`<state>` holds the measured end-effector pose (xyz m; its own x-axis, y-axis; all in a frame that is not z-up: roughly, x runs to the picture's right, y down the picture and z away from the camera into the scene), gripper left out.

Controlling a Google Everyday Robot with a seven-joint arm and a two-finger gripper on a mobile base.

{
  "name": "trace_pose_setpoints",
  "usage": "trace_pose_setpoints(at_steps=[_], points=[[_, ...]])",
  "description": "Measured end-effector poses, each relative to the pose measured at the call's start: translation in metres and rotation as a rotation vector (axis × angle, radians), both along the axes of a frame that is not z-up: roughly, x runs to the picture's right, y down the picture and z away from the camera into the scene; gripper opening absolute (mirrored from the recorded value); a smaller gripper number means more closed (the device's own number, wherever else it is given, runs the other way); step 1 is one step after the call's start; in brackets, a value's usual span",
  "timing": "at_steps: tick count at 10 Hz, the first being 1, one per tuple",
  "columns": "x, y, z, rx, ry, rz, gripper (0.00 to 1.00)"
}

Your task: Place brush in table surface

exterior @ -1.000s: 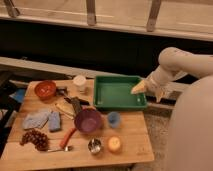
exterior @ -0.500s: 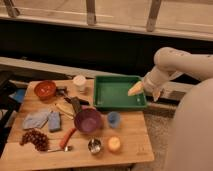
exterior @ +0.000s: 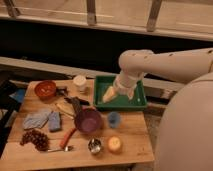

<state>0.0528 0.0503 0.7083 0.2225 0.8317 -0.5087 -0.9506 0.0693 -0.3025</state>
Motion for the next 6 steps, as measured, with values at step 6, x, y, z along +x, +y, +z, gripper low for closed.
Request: trace_pose_setpoints(at_steps=[6], points=[[-0.0423,0.0135,-0.0106,0.005,-0.058,-0.062,0.80]])
